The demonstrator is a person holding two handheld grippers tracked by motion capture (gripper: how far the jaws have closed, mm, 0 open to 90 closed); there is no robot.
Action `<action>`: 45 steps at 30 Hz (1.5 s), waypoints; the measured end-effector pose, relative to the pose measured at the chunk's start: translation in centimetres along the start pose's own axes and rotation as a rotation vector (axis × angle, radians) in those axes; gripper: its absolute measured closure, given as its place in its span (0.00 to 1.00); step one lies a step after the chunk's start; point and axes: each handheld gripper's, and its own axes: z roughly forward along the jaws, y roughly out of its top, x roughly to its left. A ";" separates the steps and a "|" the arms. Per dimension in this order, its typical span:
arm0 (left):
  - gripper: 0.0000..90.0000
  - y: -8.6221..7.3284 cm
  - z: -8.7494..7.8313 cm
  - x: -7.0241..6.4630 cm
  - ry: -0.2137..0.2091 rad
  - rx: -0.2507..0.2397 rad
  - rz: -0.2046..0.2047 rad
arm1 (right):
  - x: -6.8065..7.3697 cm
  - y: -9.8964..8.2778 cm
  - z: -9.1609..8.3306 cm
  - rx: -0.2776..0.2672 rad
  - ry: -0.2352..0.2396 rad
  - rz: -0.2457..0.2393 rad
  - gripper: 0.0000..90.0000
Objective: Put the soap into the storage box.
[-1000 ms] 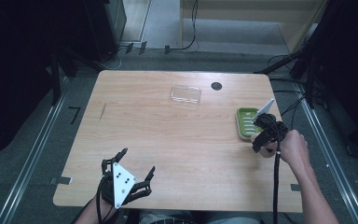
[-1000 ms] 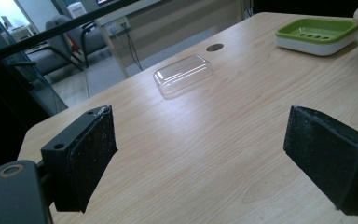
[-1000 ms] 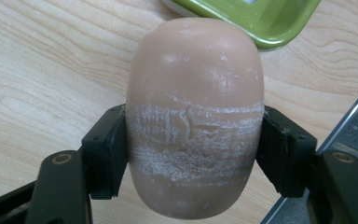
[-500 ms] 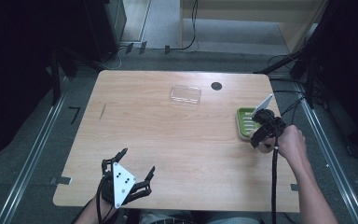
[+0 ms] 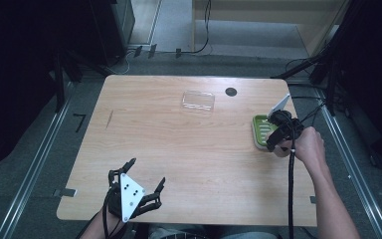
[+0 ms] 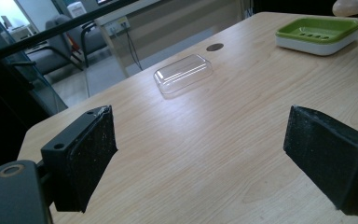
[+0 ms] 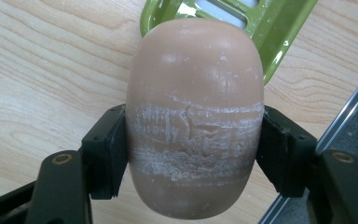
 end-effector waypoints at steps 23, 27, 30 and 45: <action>0.11 0.0 0.0 0.0 0.000 0.001 0.001 | -0.8 1.9 0.7 0.006 0.020 0.019 0.37; 0.11 0.0 0.0 0.0 0.000 0.001 0.001 | -0.9 2.2 0.9 0.009 0.021 0.021 0.37; 0.11 0.0 0.0 0.0 0.000 0.000 0.002 | -1.0 2.5 0.8 0.007 0.018 0.024 0.37; 0.11 0.0 0.0 0.0 0.000 -0.001 0.002 | -1.7 3.6 0.7 -0.002 0.022 0.081 0.37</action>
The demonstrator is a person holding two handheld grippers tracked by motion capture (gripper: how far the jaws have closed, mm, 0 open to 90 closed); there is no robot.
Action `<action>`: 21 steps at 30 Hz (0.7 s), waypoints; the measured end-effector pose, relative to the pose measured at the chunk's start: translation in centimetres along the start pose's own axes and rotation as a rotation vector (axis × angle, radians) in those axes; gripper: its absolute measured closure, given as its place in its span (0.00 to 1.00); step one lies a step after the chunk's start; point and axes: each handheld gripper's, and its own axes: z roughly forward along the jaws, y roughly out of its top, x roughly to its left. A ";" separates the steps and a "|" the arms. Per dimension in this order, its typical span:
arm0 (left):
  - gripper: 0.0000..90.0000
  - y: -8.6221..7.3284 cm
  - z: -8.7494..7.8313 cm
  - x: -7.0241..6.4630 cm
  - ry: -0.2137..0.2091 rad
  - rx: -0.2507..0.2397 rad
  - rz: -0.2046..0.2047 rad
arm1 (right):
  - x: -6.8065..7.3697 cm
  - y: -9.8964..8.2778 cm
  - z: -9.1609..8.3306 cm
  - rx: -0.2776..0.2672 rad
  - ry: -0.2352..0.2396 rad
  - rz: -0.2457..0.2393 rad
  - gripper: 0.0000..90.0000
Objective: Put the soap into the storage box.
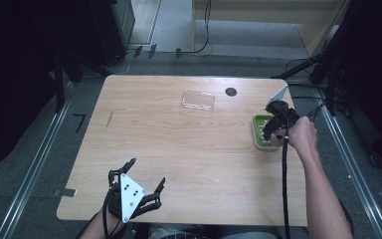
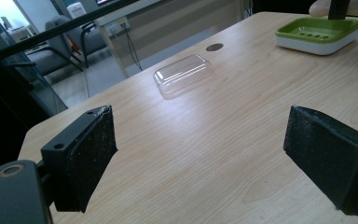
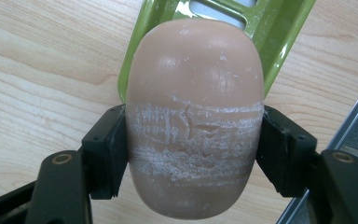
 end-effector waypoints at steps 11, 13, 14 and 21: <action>0.11 0.0 0.0 0.0 0.000 -0.002 -0.001 | 0.2 1.0 -0.2 -0.013 0.004 0.015 0.37; 0.11 0.0 0.0 0.0 0.000 -0.002 -0.002 | 0.1 1.2 -0.3 -0.016 0.002 0.017 0.37; 0.11 0.0 0.0 0.0 0.000 -0.002 -0.002 | 0.1 1.3 -0.3 -0.020 0.003 0.021 0.37; 0.11 0.0 0.0 0.0 0.000 -0.001 -0.001 | 0.1 1.7 0.0 -0.022 0.002 0.026 0.37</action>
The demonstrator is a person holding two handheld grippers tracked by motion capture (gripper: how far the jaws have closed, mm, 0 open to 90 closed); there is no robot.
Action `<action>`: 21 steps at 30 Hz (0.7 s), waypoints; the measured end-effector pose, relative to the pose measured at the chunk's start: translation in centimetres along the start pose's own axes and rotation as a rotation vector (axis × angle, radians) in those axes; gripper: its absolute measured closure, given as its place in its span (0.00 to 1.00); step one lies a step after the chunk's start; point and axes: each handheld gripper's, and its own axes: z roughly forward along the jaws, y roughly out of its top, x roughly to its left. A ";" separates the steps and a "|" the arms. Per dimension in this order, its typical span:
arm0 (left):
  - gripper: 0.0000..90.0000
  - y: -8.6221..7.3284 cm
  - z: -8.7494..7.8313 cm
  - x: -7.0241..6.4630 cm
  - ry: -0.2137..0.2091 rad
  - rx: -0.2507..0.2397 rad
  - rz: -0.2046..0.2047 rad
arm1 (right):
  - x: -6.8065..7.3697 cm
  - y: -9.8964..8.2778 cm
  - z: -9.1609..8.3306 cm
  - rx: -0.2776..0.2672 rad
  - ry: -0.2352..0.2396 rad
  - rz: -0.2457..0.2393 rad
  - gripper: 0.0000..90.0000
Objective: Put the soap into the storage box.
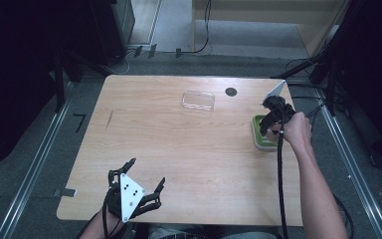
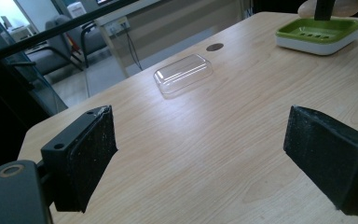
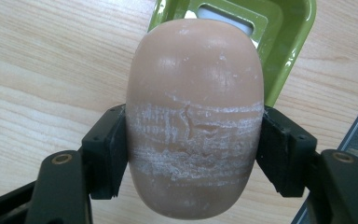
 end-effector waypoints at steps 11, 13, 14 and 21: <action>0.11 0.0 0.0 0.0 -0.001 0.002 0.002 | -0.1 0.5 0.5 -0.007 -0.001 0.034 0.37; 0.11 0.0 0.0 0.0 -0.001 0.001 0.000 | -0.2 0.6 0.6 -0.011 0.002 0.045 0.37; 0.11 0.0 0.0 0.0 -0.001 0.001 0.000 | -0.2 0.6 0.6 -0.011 0.002 0.045 0.37; 0.11 0.0 0.0 0.0 -0.002 0.001 0.004 | -0.4 1.0 1.3 -0.015 0.006 0.093 0.37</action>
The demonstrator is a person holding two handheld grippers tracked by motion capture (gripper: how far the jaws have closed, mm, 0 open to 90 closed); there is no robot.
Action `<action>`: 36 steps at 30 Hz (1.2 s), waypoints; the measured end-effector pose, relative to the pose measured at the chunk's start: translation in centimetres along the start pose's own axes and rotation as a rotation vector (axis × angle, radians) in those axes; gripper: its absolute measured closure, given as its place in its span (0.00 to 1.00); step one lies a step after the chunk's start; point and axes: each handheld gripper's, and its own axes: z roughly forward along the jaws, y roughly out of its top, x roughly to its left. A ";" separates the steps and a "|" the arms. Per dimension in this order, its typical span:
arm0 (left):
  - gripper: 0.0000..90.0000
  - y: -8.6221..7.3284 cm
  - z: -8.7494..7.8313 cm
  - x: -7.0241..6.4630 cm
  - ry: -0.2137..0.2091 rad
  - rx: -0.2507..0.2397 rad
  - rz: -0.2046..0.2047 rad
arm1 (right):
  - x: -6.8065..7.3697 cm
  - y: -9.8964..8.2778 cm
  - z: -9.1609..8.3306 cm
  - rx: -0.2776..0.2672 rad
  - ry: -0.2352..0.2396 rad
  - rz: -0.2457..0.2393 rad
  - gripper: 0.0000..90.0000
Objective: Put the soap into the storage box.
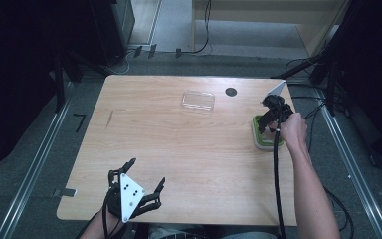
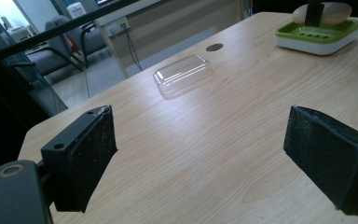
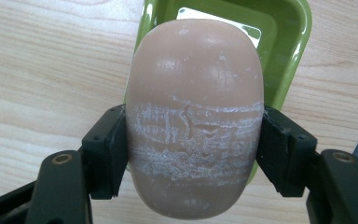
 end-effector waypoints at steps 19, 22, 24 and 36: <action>0.11 0.0 -0.1 0.0 0.002 -0.002 0.004 | -0.4 0.7 1.6 -0.002 -0.002 0.074 0.37; 0.11 0.0 -0.1 0.0 0.002 -0.004 0.002 | -0.4 0.7 1.7 -0.005 -0.004 0.086 0.37; 0.11 0.0 -0.1 0.0 0.002 -0.004 0.001 | -0.4 0.7 1.8 -0.002 -0.007 0.088 0.37; 0.11 0.0 -0.1 0.0 0.002 -0.002 0.006 | -0.6 0.9 2.3 0.000 -0.002 0.102 0.37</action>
